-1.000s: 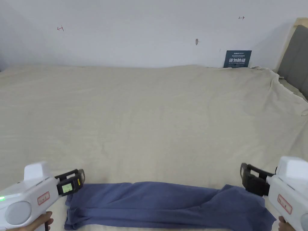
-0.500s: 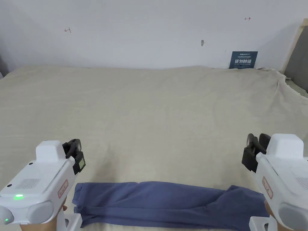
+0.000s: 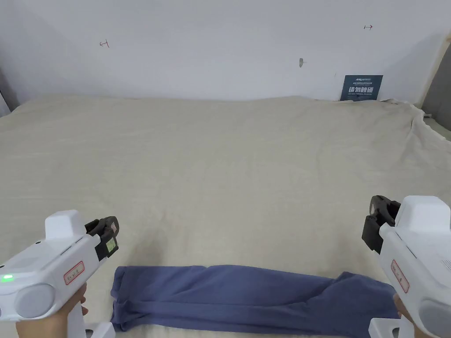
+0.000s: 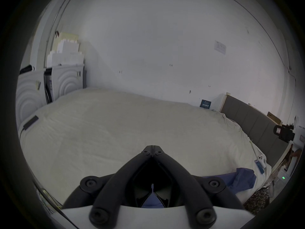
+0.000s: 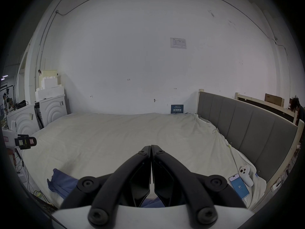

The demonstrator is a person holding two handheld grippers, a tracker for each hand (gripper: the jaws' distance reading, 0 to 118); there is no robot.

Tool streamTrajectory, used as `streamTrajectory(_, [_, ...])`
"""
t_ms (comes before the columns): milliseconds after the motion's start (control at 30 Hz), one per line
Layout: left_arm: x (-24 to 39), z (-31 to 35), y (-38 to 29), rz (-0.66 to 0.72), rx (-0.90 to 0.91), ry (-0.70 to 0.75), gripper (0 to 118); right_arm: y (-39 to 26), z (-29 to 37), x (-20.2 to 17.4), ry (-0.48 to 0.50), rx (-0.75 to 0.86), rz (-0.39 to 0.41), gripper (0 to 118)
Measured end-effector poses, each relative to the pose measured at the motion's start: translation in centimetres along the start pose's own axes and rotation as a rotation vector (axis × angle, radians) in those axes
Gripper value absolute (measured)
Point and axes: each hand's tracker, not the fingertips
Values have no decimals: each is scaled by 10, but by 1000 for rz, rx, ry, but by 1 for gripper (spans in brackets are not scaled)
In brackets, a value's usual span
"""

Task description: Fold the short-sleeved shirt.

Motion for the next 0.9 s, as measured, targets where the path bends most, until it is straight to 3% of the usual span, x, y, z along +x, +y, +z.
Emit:
streamTrajectory(300, [-65,-38,-15,237,-346,-127,0,-1,-5,5,-9,-19,7,0])
streamTrajectory(400, [-84,-55,-27,340,-485,-159,21,-3,-8,5,-13,-31,10,0])
streamTrajectory(467, [-94,-65,-38,366,-541,-148,26,-6,-11,5,-15,-41,11,0])
streamTrajectory(533, [-99,-71,-48,366,-561,-134,62,-9,-13,3,-18,-53,13,0])
streamTrajectory(633, [-119,-90,-65,376,-591,-147,81,-12,-16,2,-22,-72,17,0])
streamTrajectory(800, [-118,-101,-81,415,-628,-163,83,-18,-21,5,-32,-97,15,0])
streamTrajectory(900, [-109,-108,-87,406,-647,-191,77,-20,-23,7,-41,-110,16,0])
